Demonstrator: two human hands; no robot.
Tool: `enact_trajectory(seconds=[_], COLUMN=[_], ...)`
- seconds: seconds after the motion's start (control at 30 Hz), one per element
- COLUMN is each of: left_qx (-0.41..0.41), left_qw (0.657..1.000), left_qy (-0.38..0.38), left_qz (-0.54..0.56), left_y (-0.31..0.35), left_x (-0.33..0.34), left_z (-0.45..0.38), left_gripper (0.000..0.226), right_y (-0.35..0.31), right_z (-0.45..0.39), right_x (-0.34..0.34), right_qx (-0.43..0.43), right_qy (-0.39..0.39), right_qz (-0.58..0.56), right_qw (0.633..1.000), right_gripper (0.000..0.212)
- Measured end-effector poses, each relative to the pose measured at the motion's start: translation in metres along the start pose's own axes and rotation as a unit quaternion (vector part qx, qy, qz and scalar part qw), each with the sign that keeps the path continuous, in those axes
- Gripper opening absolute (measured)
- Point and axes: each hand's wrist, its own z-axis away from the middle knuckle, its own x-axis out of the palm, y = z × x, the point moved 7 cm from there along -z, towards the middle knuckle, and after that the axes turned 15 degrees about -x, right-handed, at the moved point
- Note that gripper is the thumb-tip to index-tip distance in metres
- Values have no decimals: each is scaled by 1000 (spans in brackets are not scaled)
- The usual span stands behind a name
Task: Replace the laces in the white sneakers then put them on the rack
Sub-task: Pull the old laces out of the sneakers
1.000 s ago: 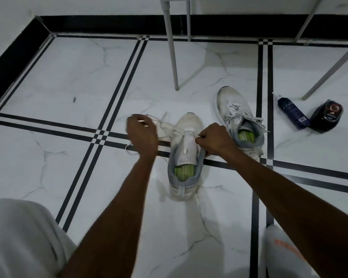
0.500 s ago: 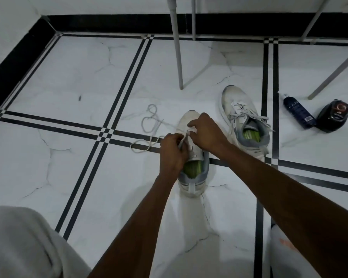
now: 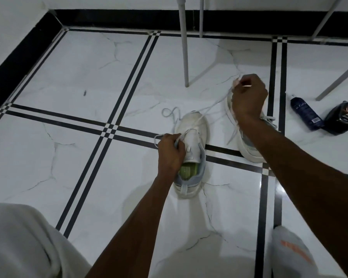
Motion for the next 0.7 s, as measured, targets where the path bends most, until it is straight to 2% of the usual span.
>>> enact_trajectory(seconds=[0.07,0.13,0.2,0.3,0.37,0.43,0.47,0.5,0.57,0.6,0.63,0.67,0.7], left_qx=[-6,-11,-16,-25,-25,-21,-16,-13,-24,-28,-30,-31,-31], left_qw=[1000,1000,1000,1000,1000,1000,1000,1000,1000,1000,999,1000,999], left_qy=[2,5,0,-3,-8,-9,-5,-2,6,8,8,7,8], left_qz=[4,4,4,9,9,1,-3,-5,-9,-8,-3,0,0], left_y=[1,1,-1,-1,1,2,0,-2,-5,-6,-6,-5,-3], left_x=[1,1,3,5,7,7,6,5,1,0,0,0,1], left_z=[1,2,2,2,3,4,4,3,1,1,0,0,0], left_gripper=[16,15,15,17,18,17,17,17,17,18,19,23,26], right_y=[-12,-19,-19,-16,-15,-16,-15,-16,0,10,13,13,7], right_z=[19,58,90,106,109,111,107,93,41,18,1,-9,-11], right_x=[29,59,79,93,101,105,101,90,46,18,-4,-14,-13], right_qx=[-19,-58,-112,-145,-187,-240,-234,-207,-71,-10,14,5,-20], right_qy=[-141,-296,-402,-449,-447,-444,-433,-384,-182,-70,8,41,25], right_qz=[-40,-13,46,139,205,222,206,169,90,60,48,44,29], right_qw=[989,953,908,871,851,834,846,884,977,996,999,998,999], right_gripper=[17,14,11,25,15,17,20,22,19,16,12,9,7])
